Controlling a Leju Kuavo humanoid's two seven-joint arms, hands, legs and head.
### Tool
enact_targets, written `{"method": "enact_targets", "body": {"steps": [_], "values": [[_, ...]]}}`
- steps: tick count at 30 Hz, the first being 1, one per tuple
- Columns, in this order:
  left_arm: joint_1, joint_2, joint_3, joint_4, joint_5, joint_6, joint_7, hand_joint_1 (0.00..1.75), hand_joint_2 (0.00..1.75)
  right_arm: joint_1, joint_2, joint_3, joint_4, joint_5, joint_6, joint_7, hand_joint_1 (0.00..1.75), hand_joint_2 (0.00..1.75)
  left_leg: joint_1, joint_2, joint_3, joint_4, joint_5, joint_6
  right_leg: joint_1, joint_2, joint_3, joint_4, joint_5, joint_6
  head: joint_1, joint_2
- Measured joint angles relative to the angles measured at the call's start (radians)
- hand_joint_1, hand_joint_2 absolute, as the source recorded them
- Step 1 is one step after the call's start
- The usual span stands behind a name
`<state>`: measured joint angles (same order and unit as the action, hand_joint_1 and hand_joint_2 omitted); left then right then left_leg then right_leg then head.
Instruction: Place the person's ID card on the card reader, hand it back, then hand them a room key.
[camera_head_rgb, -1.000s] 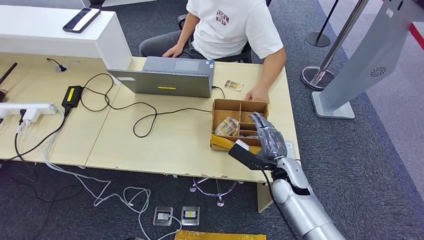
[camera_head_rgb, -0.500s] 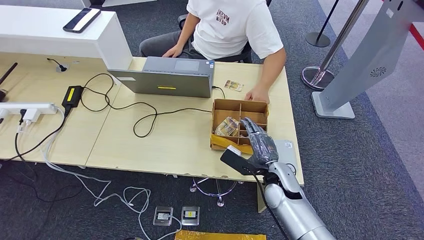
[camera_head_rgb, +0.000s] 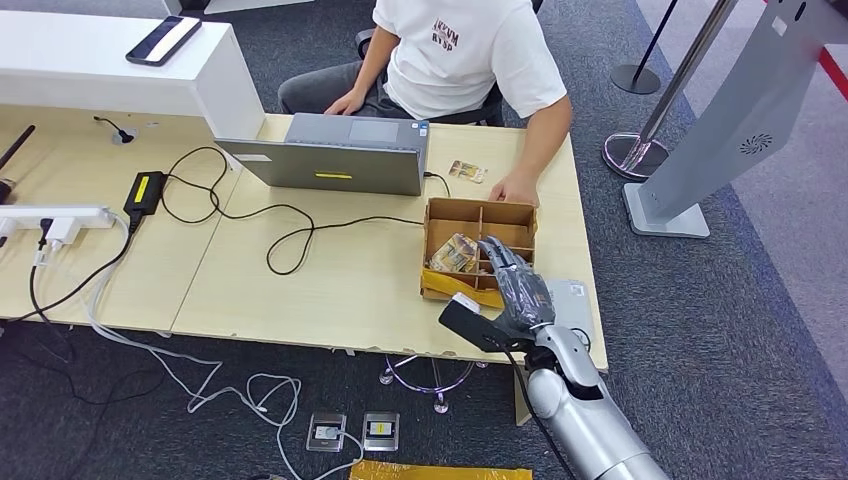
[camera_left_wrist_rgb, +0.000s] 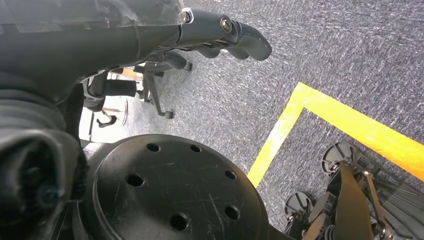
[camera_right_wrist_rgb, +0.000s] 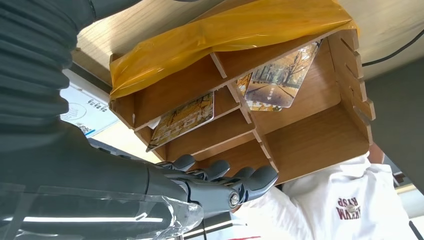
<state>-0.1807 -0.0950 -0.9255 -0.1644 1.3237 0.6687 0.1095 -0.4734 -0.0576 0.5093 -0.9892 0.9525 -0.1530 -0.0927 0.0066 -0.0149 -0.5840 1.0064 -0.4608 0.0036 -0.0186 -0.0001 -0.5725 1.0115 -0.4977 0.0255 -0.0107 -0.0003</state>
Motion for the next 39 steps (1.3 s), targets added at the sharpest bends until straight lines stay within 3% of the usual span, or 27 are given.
{"method": "enact_targets", "body": {"steps": [19,26,39], "values": [[0.000,0.000,0.001,0.000,0.002,0.000,0.001,0.00,0.00,-0.002,-0.001,0.003,0.000,0.001,-0.007,0.008,0.00,1.75,0.000,0.000,0.000,0.000,0.000,0.000,0.000,0.000,0.000,0.000,0.000,0.000,0.000,0.000],[0.000,-0.011,0.016,0.011,0.008,0.000,0.010,0.00,0.00,-0.050,-0.047,-0.003,0.016,-0.017,-0.021,0.004,0.00,1.75,0.000,0.000,0.000,0.000,0.000,0.000,0.000,0.000,0.000,0.000,0.000,0.000,0.000,0.000],[-0.003,-0.026,0.029,0.026,0.004,0.000,0.012,0.00,0.00,-0.071,-0.074,-0.003,0.046,-0.030,-0.022,-0.006,0.00,1.75,0.000,0.001,0.000,0.000,0.000,0.000,0.000,0.000,0.000,0.000,0.000,0.000,0.000,0.000]]}}
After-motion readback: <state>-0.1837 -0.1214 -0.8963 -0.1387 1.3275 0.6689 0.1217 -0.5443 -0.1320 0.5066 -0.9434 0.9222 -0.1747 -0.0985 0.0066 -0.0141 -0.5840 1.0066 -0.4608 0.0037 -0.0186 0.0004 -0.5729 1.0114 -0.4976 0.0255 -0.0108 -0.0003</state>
